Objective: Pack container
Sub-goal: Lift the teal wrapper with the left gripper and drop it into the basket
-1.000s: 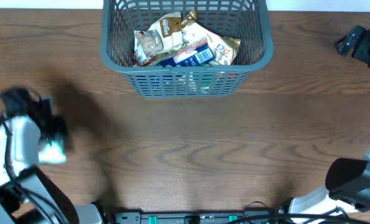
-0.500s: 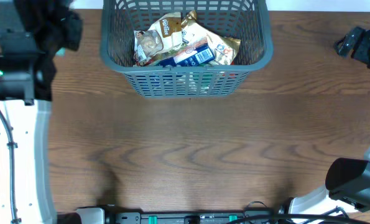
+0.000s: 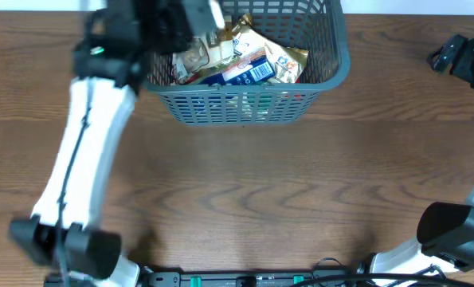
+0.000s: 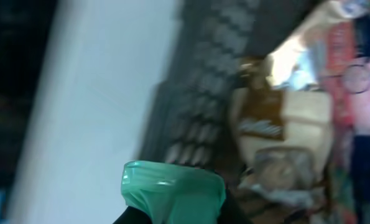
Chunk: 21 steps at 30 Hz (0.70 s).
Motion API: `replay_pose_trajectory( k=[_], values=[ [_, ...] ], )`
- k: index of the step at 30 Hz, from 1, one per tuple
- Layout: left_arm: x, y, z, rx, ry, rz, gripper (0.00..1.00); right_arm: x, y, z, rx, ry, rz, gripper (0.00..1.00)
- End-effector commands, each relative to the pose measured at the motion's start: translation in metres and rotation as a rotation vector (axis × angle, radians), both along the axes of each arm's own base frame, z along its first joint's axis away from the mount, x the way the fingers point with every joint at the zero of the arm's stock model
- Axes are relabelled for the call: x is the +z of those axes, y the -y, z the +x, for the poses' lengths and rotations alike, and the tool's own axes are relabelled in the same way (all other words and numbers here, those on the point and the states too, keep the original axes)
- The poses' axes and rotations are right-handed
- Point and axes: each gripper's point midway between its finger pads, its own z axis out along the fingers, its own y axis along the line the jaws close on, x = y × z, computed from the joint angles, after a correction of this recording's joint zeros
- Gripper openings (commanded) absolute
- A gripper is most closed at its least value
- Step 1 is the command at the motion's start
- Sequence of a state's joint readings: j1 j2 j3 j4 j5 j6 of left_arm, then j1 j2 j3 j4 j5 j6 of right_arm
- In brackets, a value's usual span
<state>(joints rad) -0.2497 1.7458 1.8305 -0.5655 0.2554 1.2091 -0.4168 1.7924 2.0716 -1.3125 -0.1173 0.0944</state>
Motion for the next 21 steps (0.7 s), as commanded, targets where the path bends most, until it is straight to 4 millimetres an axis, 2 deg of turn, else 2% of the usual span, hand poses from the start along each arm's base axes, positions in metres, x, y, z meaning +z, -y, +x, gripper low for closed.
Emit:
replay_pose_trajectory(
  k=[1,5,7,8,9,10,11,13,16,18,21],
  values=[
    [-0.04,0.026,0.01,-0.084,-0.057,0.044,0.06,0.0,-0.002,-0.001,0.015,-0.001,0.0,0.99],
    [-0.094,0.038,0.02,-0.1,-0.163,0.069,0.06,-0.001,-0.002,-0.003,0.014,-0.008,0.002,0.99],
    [-0.113,0.038,0.022,-0.097,-0.207,0.076,0.06,-0.001,-0.002,-0.003,0.014,-0.01,0.003,0.99],
    [-0.12,0.038,0.021,-0.096,-0.226,0.081,0.11,-0.001,-0.002,-0.003,0.015,-0.011,0.004,0.99],
    [-0.127,0.037,0.02,-0.095,-0.248,0.087,0.26,-0.001,-0.002,-0.003,0.015,-0.011,0.004,0.99],
    [-0.133,0.036,0.019,-0.093,-0.265,0.09,0.6,-0.001,-0.002,-0.003,0.015,-0.011,0.004,0.99],
    [-0.136,0.035,0.018,-0.089,-0.281,0.089,0.98,-0.001,-0.002,-0.003,0.015,-0.011,0.004,0.99],
    [-0.136,0.034,0.018,-0.037,-0.309,0.048,0.98,-0.001,-0.002,-0.003,0.015,-0.01,0.004,0.99],
    [-0.123,0.026,0.019,0.079,-0.319,-0.013,0.98,-0.001,-0.002,-0.002,0.015,-0.006,0.001,0.99],
    [-0.107,0.015,0.02,0.183,-0.307,-0.06,0.98,0.002,-0.001,0.001,0.031,0.008,-0.016,0.99],
    [-0.07,-0.007,0.018,0.361,-0.286,-0.203,0.98,0.007,0.005,0.009,0.038,0.044,-0.049,0.99]
  ],
)
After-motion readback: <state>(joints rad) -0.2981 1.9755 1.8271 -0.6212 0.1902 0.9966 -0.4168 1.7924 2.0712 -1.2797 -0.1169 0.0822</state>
